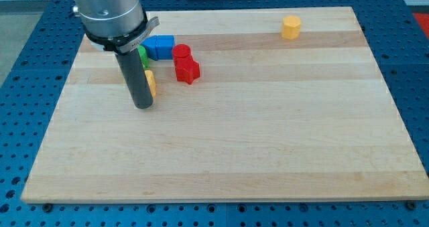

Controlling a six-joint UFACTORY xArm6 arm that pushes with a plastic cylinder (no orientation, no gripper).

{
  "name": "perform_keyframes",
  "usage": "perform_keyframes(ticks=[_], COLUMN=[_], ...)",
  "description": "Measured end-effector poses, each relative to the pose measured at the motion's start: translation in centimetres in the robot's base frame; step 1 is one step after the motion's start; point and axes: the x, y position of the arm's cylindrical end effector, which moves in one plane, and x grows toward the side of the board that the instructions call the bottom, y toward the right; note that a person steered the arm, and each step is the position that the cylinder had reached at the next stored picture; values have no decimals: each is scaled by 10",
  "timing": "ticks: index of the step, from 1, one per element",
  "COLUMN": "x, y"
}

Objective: Push the yellow hexagon to the bottom of the red star

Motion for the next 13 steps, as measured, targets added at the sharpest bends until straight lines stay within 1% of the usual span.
perform_keyframes(ticks=[1,2,4,5,6,7,8,9,11,12,13], x=[10,-22,-141,-203,-228,-207,-155,-112,-99,-81,-81], y=[46,147,312,354,336,280,247,230,235,232,262])
